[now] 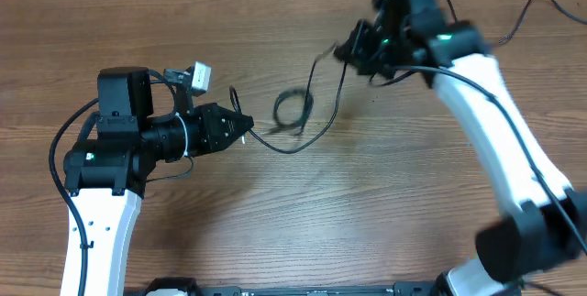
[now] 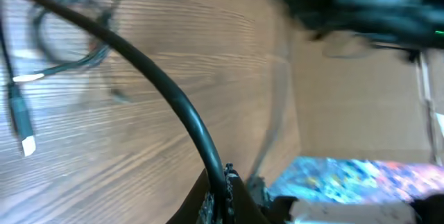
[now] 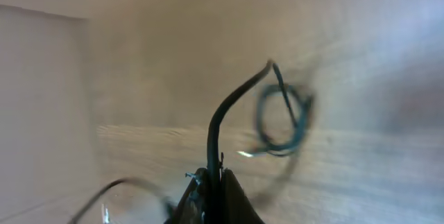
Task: Untangle cables
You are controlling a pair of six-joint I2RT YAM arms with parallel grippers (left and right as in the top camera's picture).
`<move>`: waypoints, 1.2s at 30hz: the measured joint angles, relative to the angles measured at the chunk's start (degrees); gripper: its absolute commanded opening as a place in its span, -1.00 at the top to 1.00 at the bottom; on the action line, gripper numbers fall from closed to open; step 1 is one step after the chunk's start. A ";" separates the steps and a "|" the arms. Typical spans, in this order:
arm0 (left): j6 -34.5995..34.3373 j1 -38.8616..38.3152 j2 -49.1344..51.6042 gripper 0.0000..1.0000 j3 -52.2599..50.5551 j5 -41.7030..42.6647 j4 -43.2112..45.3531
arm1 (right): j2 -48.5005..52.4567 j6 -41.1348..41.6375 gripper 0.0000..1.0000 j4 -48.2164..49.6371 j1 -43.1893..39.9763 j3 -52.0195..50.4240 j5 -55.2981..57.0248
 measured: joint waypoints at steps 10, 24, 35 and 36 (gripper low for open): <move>0.00 0.00 0.00 0.87 -0.02 -1.88 0.09 | -15.08 -6.03 0.93 2.21 0.09 5.42 -0.26; 0.00 0.00 0.00 0.88 -0.02 -2.34 -0.52 | -14.58 -7.58 0.93 2.73 0.90 5.42 -3.10; 0.02 0.00 0.00 0.87 -0.02 -2.71 -0.68 | -14.36 -7.80 0.92 4.11 2.73 5.42 -4.07; 0.02 0.00 0.00 0.88 -0.02 -2.71 -0.68 | -14.36 -7.98 0.93 4.07 2.71 5.42 -3.93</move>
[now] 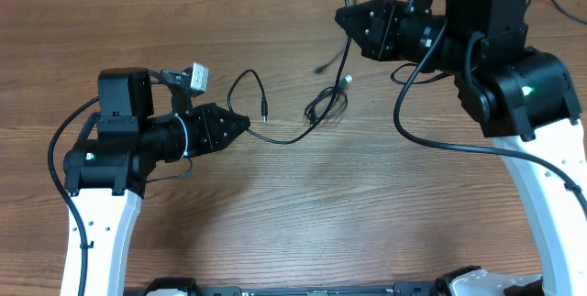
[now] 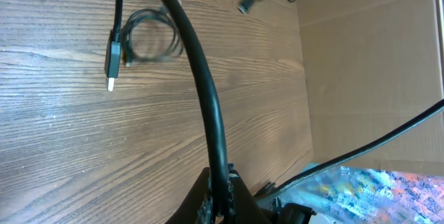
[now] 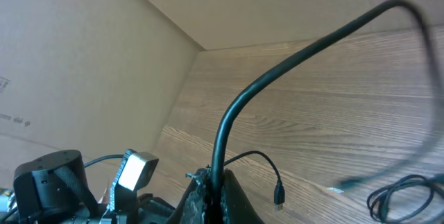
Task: Untangle cables
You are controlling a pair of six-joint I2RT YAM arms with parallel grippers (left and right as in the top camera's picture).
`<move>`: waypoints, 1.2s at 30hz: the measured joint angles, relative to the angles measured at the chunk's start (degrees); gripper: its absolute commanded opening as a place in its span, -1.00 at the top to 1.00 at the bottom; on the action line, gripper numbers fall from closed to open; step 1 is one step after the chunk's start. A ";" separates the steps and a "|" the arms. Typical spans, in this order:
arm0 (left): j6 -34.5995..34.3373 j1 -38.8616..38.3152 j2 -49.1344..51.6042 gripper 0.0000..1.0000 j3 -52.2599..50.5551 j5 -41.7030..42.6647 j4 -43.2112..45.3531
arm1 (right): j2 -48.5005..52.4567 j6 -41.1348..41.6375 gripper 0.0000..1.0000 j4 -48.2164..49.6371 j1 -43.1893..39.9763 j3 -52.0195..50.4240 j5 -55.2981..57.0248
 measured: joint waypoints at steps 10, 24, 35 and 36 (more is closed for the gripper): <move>-0.35 0.00 0.00 0.84 0.02 -1.84 -0.44 | 0.00 -0.94 0.93 -6.34 0.04 0.00 11.23; -7.65 0.00 0.00 -0.99 0.02 -13.97 -3.19 | 0.09 0.48 0.93 -13.27 0.04 -5.25 23.02; -7.82 0.00 1.29 -0.99 0.00 -15.45 -3.74 | 0.94 1.57 0.93 -13.88 0.04 -6.36 23.47; -7.82 0.00 1.60 -0.99 0.02 -15.47 -3.87 | 1.05 1.60 0.92 -13.97 0.04 -6.36 23.41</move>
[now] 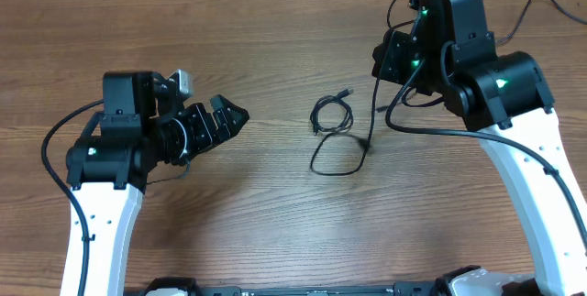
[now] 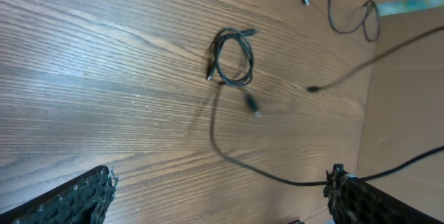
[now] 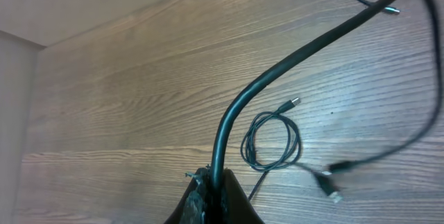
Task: Untangle cables
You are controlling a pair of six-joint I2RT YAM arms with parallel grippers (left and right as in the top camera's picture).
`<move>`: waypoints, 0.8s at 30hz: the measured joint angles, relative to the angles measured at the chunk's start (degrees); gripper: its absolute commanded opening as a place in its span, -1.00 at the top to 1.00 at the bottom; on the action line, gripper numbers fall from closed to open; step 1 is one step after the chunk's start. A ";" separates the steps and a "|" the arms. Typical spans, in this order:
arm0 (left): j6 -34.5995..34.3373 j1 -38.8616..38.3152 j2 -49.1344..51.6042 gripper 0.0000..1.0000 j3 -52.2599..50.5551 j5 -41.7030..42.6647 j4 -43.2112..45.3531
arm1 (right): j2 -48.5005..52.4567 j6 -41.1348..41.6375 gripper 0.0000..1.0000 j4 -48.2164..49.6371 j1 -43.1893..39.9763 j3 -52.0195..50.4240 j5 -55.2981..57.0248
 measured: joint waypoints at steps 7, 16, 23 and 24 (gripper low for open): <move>0.22 0.00 1.92 -0.99 0.00 -0.20 -2.16 | 0.11 0.13 0.92 0.02 -0.20 0.00 -0.11; 1.75 0.00 5.05 -0.88 0.00 -0.20 -5.38 | 0.07 0.15 0.93 -0.37 -8.94 0.00 0.00; 3.15 -0.72 9.01 -0.89 -0.02 -0.22 -5.75 | -1.53 0.07 0.93 -0.79 -20.06 0.83 0.07; 3.28 -0.94 9.49 -0.89 -0.02 -0.20 -5.75 | -1.73 -0.15 0.92 -0.76 -21.53 1.49 0.07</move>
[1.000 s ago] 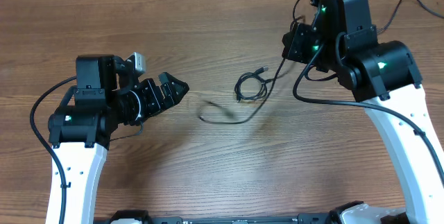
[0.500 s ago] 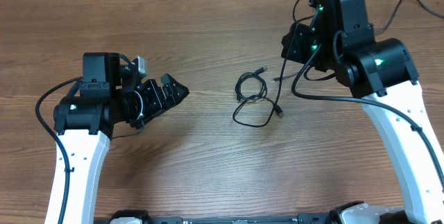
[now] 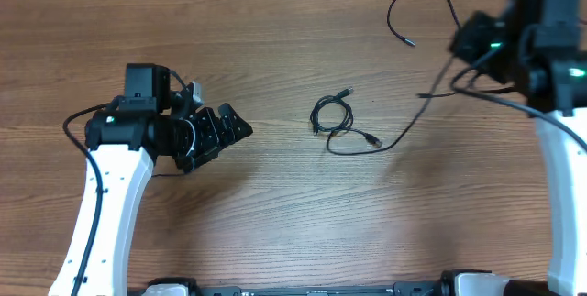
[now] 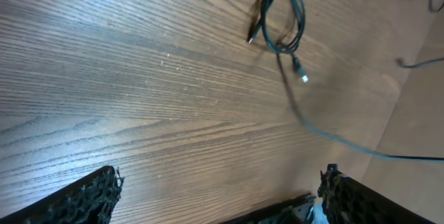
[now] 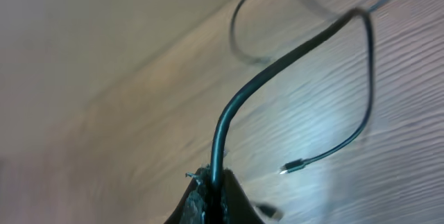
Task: Untangle cables
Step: 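Carry the right gripper's cable to the back-right and lay it down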
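A small coiled black cable (image 3: 332, 115) lies mid-table, also seen in the left wrist view (image 4: 283, 14). A long thin black cable (image 3: 406, 124) runs from just below the coil rightward up to my right gripper (image 3: 461, 45), which is shut on it. Its free end (image 3: 409, 42) loops above the gripper; the right wrist view shows the cable (image 5: 277, 71) rising out of the closed right gripper (image 5: 213, 182). A plug (image 3: 371, 138) lies beside the coil; whether the long cable still touches the coil I cannot tell. My left gripper (image 3: 235, 128) stands open and empty, left of the coil.
The wooden table (image 3: 275, 223) bears only the cables. A cardboard wall lines the far edge. More dark cabling hangs at the far right corner behind the right arm.
My right gripper, still shut on the long cable, has moved from beside the coil to the far right, and the cable lies stretched out. The left gripper stays open and has shifted slightly.
At first both grippers were shut on the long cable, the coil between them. Then the right one held it higher at the back. Later the left gripper was open and empty with the cable slack by the coil; now the right holds it drawn out rightward.
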You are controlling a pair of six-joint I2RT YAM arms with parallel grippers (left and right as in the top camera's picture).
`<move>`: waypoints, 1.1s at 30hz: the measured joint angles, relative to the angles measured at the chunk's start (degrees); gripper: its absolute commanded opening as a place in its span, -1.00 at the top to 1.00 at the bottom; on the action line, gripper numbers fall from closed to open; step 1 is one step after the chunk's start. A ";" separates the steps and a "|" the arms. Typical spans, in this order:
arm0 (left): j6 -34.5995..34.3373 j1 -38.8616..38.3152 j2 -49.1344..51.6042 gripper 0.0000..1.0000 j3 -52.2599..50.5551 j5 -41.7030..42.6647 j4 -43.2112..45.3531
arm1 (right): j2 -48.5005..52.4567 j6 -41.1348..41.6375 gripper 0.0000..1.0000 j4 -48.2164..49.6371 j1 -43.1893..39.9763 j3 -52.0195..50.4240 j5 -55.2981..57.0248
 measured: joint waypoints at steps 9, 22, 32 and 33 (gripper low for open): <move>0.22 -4.61 2.45 -0.88 0.00 -0.33 0.74 | -1.86 -4.22 0.92 2.69 -11.85 7.52 -0.09; 0.22 -6.67 2.49 -0.88 0.00 -1.75 1.95 | 0.52 -6.62 0.93 2.86 -17.42 10.14 -0.20; 0.24 -6.69 2.49 -0.90 0.02 -1.95 1.75 | 14.93 -7.45 0.93 -3.72 -17.42 10.32 0.07; 0.24 -6.69 2.49 -0.91 0.00 -1.92 1.73 | 15.89 -7.48 0.93 -4.13 -17.42 10.32 0.07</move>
